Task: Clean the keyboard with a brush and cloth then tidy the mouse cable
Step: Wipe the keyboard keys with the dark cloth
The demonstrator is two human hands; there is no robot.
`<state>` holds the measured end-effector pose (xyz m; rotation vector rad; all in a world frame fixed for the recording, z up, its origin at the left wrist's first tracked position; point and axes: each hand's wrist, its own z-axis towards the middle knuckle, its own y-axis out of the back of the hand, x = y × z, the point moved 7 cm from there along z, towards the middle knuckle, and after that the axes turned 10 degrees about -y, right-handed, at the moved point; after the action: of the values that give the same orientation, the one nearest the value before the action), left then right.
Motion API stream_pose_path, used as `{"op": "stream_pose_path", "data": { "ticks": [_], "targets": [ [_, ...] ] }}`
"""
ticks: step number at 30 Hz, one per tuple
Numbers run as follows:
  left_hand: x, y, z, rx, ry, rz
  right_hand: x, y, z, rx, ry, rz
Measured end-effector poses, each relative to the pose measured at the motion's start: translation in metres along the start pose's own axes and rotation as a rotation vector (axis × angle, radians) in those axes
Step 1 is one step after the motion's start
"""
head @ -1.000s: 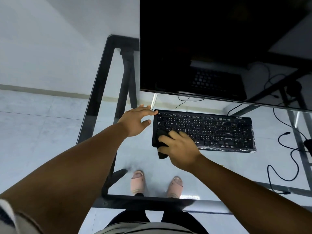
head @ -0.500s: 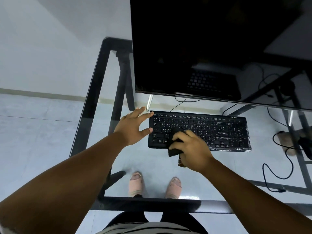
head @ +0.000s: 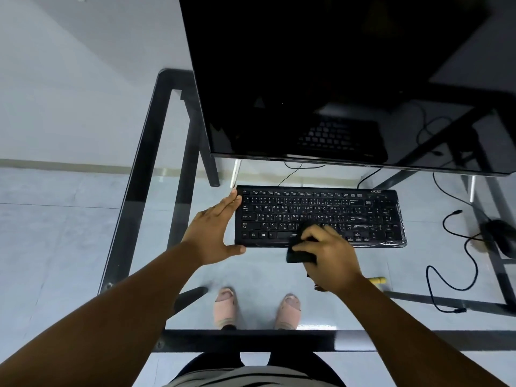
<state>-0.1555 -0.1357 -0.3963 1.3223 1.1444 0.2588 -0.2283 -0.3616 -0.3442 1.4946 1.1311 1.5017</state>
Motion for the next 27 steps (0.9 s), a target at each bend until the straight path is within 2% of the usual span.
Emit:
{"op": "stream_pose_path", "data": {
  "ticks": [5,12,21,27],
  "targets": [
    [0.001,-0.001,-0.001,-0.040,0.031,-0.037,0.045,-0.018,0.015,0.027,0.107,0.014],
    [0.002,0.004,0.000,0.012,0.025,-0.055,0.006,-0.009,0.004,0.035,0.161,-0.099],
    [0.005,0.007,0.000,0.057,0.003,-0.039,0.073,-0.035,0.021,0.007,0.318,-0.130],
    [0.004,0.009,-0.001,0.080,-0.003,-0.028,0.058,-0.029,0.014,0.011,0.312,-0.241]
  ]
}}
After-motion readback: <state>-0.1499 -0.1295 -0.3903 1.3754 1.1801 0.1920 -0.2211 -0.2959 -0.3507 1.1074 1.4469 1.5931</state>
